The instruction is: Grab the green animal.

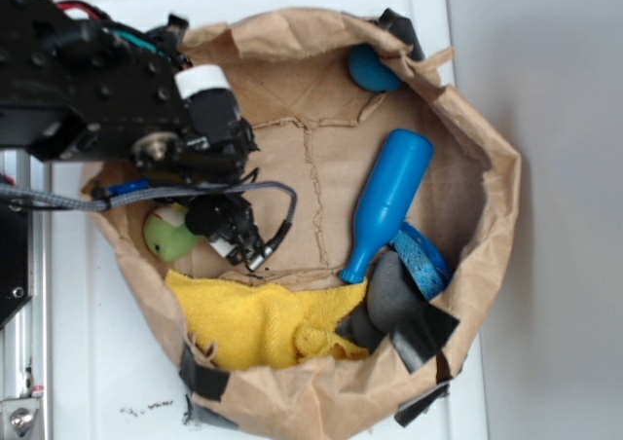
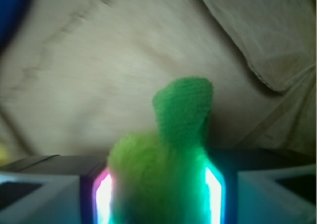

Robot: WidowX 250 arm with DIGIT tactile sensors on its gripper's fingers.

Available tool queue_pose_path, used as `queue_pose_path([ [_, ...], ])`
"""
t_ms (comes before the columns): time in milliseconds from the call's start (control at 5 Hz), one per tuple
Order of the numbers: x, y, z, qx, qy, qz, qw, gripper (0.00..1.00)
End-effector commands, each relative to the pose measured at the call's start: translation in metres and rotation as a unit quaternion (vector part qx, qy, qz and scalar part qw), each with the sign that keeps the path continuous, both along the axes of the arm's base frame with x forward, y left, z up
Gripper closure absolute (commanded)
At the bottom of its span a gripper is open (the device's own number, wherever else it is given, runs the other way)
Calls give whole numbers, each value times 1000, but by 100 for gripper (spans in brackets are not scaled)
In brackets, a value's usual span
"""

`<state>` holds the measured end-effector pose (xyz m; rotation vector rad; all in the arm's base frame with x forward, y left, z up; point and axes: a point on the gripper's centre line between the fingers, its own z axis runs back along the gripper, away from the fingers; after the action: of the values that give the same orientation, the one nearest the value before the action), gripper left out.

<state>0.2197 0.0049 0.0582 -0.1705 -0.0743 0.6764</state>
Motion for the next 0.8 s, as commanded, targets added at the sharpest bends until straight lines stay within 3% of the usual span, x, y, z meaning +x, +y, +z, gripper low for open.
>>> queue_pose_path([
  [0, 31, -10, 92, -19, -67, -20, 997, 100],
  [200, 30, -12, 110, 4, -21, -80, 997, 100],
  [400, 24, -6, 130, 36, 1, -83, 996, 100],
  [600, 25, 3, 138, 47, -10, -53, 997, 100],
])
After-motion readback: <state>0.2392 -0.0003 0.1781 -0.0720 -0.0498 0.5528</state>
